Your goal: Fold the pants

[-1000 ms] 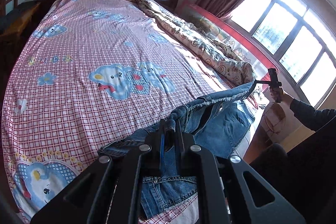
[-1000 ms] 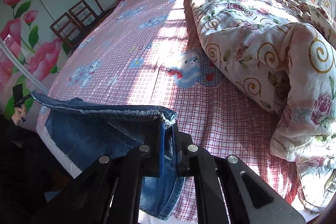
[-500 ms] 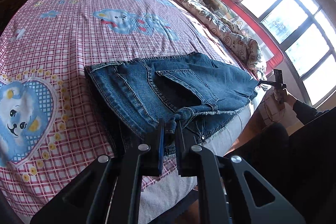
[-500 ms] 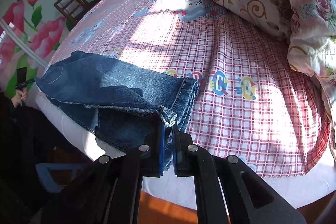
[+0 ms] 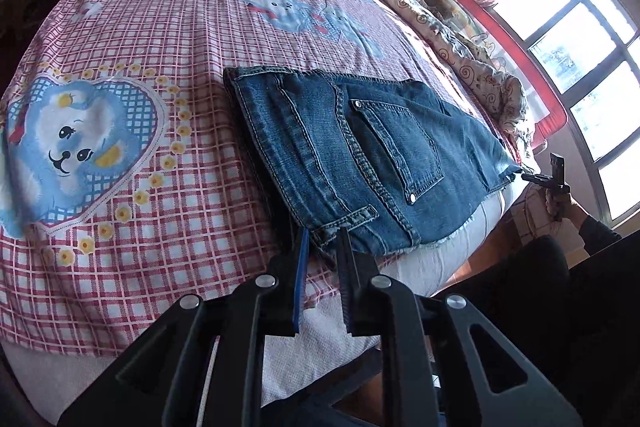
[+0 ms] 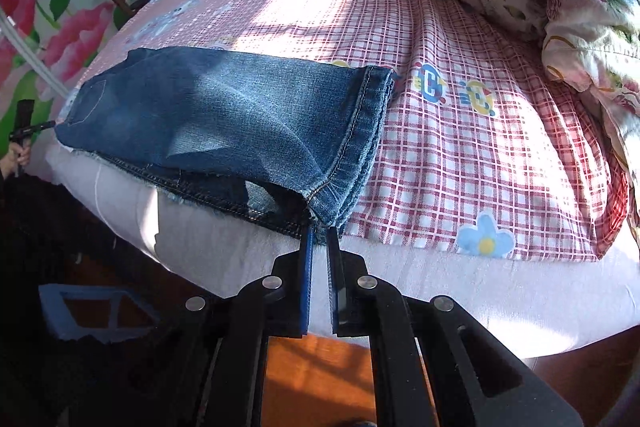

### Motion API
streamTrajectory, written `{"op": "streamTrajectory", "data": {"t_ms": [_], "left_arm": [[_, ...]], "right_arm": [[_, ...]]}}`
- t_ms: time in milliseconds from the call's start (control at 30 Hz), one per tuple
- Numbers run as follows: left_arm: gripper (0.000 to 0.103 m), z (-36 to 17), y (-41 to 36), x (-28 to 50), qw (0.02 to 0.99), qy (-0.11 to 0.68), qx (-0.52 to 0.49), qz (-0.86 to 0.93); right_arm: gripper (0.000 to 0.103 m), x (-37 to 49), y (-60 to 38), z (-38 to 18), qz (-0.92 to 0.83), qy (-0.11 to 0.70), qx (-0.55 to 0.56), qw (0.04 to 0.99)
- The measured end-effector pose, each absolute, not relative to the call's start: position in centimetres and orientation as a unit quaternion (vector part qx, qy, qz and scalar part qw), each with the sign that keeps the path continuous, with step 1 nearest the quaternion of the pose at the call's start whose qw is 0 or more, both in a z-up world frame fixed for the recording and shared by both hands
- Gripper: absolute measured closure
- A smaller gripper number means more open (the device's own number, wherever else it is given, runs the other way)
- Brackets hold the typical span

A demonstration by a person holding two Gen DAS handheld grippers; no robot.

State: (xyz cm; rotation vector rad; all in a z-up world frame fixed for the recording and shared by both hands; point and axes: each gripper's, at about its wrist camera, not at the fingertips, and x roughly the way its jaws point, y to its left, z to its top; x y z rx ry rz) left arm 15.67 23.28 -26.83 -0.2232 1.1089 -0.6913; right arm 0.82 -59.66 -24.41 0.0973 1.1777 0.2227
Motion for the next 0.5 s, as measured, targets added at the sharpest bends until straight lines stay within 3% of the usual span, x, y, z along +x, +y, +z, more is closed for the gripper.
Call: {"op": "streamTrajectory", "data": {"t_ms": [133, 200, 267, 500], "left_arm": [[0.09, -25.2, 24.8, 14.6, 0.805, 0.492, -0.116, -0.31], [0.09, -23.8, 24.8, 14.1, 0.813, 0.47, -0.128, -0.317], [0.09, -22.4, 23.6, 13.9, 0.816, 0.454, -0.124, -0.335], [0.079, -23.6, 14.6, 14.5, 0.789, 0.48, -0.062, -0.378]], "right_arm": [[0.097, 0.4, -60.9, -22.5, 0.093, 0.524, 0.111, 0.839], [0.075, 1.2, -61.6, -21.0, 0.079, 0.487, 0.151, 0.856], [0.065, 3.1, -62.5, -20.5, 0.044, 0.473, 0.188, 0.859], [0.065, 10.9, -61.5, -23.9, -0.023, 0.52, 0.185, 0.834]]}}
